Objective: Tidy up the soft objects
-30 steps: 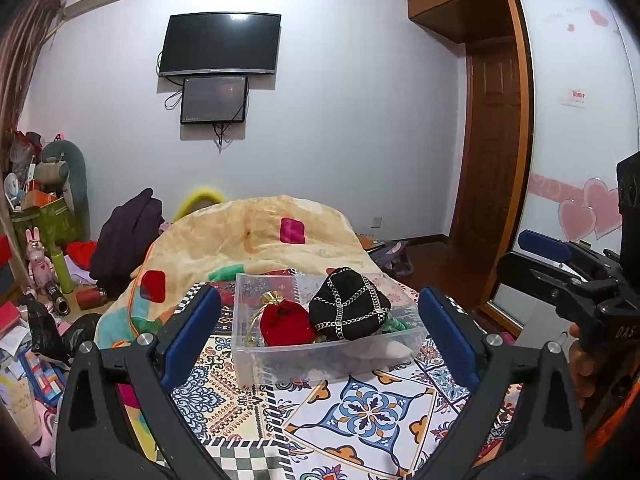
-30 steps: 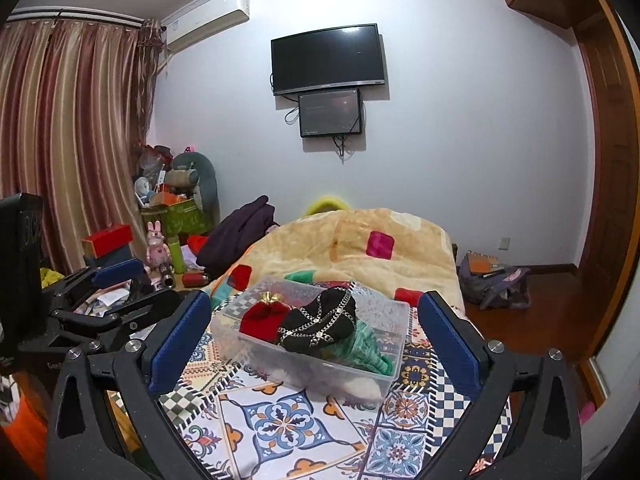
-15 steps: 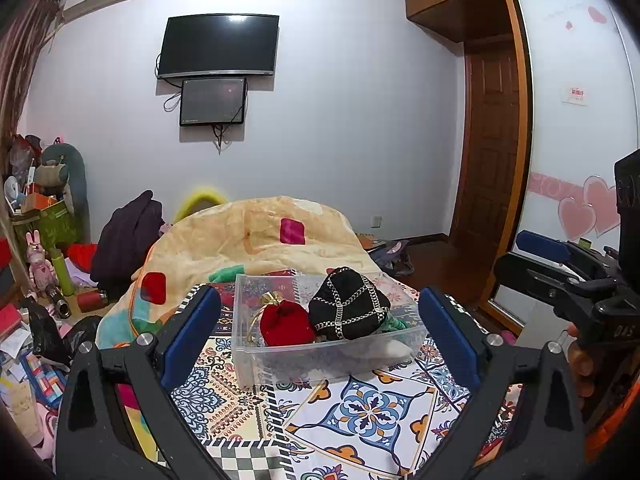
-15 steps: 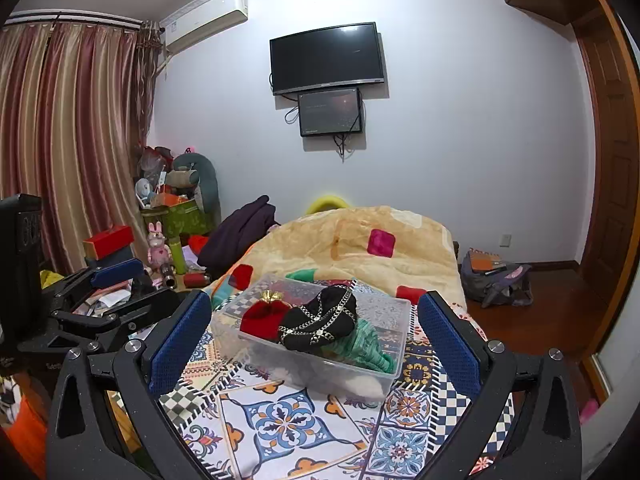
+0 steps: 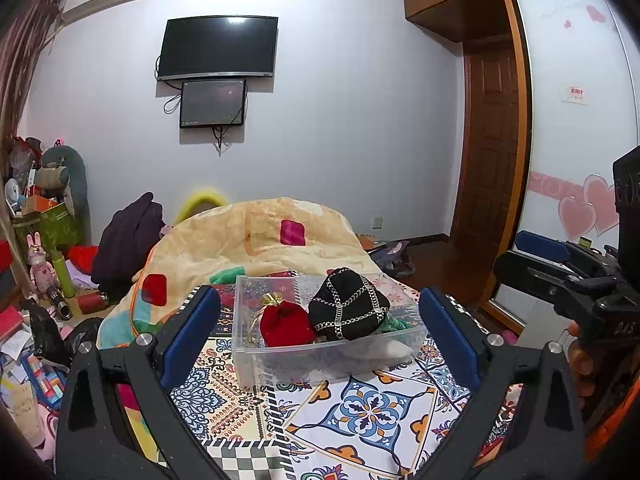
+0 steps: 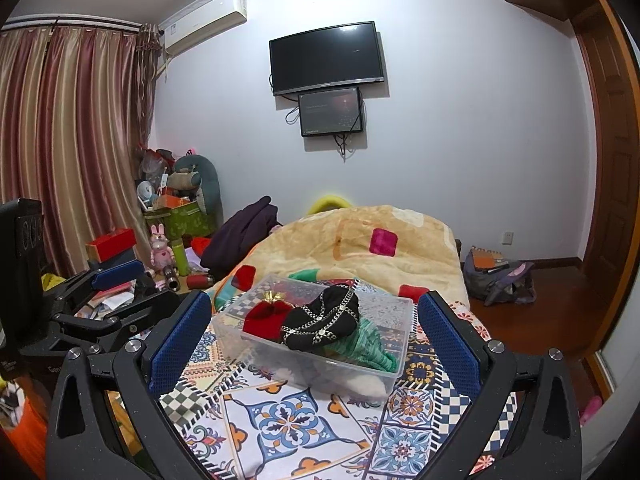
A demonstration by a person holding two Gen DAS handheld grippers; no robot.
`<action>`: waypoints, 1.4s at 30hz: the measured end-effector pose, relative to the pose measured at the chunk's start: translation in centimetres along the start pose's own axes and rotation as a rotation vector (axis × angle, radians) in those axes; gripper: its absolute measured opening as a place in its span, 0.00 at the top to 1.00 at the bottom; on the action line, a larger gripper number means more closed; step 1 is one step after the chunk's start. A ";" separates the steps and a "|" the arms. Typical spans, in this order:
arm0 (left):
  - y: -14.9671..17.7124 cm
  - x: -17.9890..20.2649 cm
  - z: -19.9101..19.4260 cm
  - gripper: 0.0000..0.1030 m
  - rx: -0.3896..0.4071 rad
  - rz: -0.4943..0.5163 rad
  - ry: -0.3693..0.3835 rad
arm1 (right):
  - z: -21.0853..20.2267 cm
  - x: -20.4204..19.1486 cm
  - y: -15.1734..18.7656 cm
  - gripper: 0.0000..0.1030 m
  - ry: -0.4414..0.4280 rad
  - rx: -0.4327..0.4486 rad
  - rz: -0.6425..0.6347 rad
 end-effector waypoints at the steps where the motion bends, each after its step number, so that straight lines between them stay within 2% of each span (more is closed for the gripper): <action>1: 0.0 0.0 0.0 0.02 0.000 0.000 0.000 | 0.0 0.0 0.0 0.00 0.000 0.000 0.000; 34: 0.4 0.0 0.0 0.00 -0.007 -0.016 0.011 | -0.2 -0.4 -0.2 0.00 -0.002 0.000 0.005; 42: 0.5 -0.1 -0.1 0.00 -0.004 -0.011 0.008 | 0.3 -0.6 0.5 0.00 -0.008 -0.022 0.019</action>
Point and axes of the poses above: each gripper's, at about its wrist camera, not at the fingertips, and z roughly the way its jaws point, x to its right, y to its underside, the point moved 10 cm from there along z, roughly the way its jaws point, and after that the axes turned 12 degrees about x, right-handed, at the moved point
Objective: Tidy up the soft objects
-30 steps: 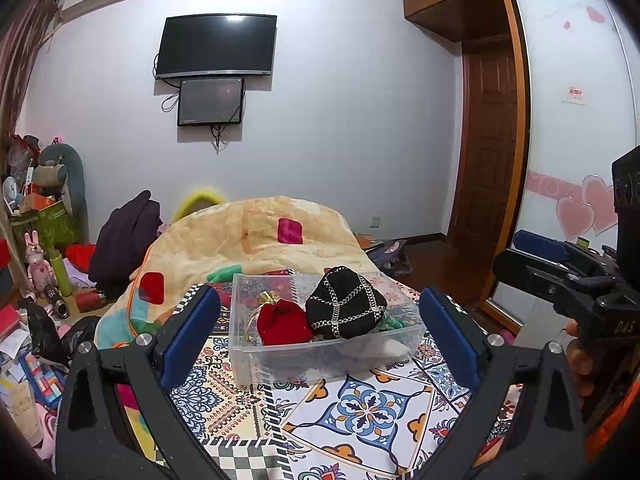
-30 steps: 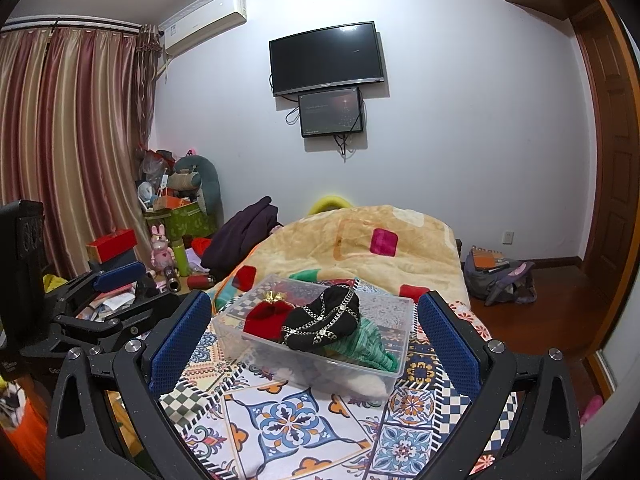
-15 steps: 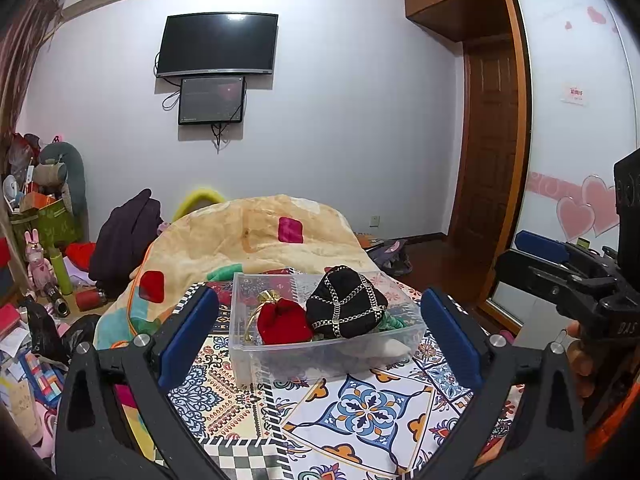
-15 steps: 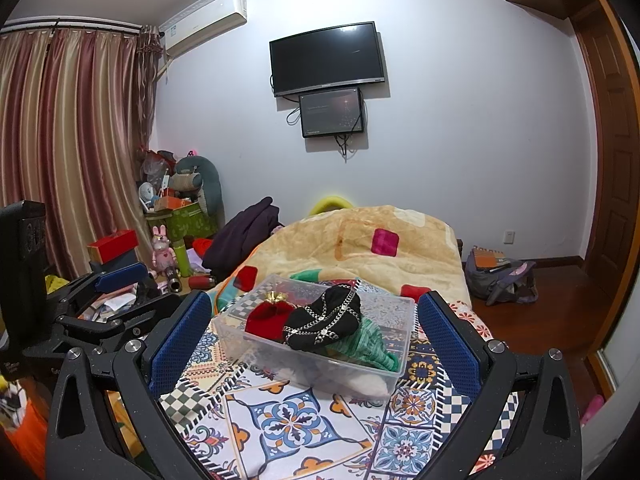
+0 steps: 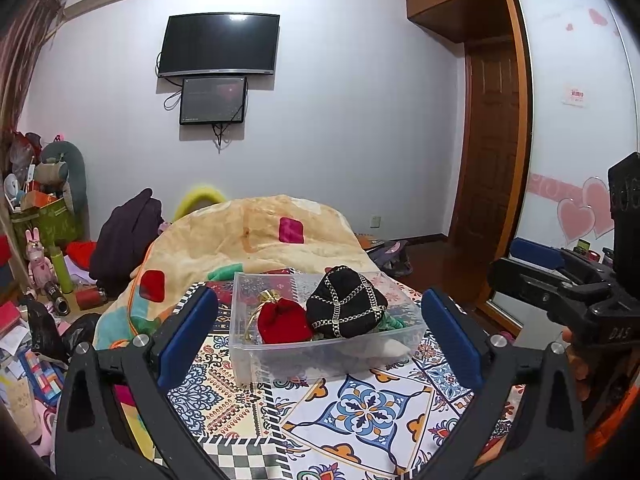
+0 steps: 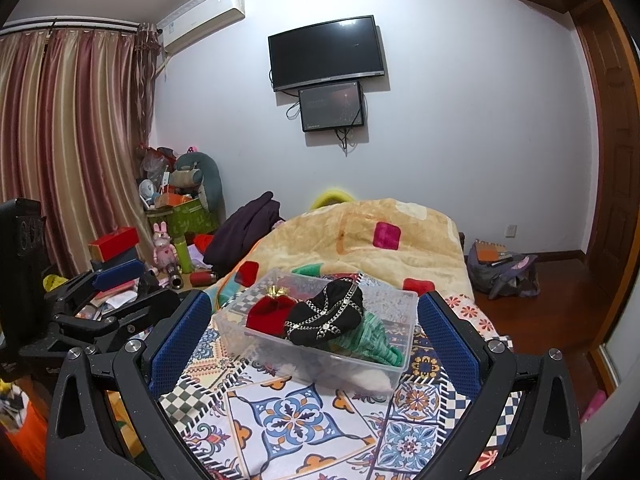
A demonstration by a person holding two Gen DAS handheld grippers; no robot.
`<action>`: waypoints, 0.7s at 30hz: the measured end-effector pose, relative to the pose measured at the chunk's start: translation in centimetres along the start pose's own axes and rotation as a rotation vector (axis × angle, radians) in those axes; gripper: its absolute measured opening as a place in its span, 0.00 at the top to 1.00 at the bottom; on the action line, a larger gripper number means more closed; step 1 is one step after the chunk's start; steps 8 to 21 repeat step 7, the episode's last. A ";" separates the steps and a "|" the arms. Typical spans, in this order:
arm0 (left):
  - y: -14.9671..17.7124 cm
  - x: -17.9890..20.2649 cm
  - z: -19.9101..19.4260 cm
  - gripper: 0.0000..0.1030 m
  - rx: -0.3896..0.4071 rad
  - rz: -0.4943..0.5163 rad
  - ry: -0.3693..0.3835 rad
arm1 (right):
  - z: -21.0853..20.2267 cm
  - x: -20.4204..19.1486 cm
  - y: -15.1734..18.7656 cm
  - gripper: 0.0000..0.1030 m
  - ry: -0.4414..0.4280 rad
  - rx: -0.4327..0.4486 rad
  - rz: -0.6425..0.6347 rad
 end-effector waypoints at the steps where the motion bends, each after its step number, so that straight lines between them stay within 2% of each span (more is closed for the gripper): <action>1: 0.0 0.0 0.0 0.00 -0.001 -0.003 0.002 | 0.0 0.0 0.1 0.00 -0.001 -0.002 0.002; 21: 0.0 -0.3 0.0 0.00 -0.012 -0.027 -0.001 | 0.2 0.1 0.3 0.00 -0.003 -0.012 0.012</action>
Point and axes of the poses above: each gripper's, at about its wrist camera, not at the fingertips, and z roughly the way its jaws point, x to its right, y to its underside, the point moved 10 cm from there along z, roughly the way its jaws point, and after that the axes turned 12 degrees about x, right-handed, at the moved point
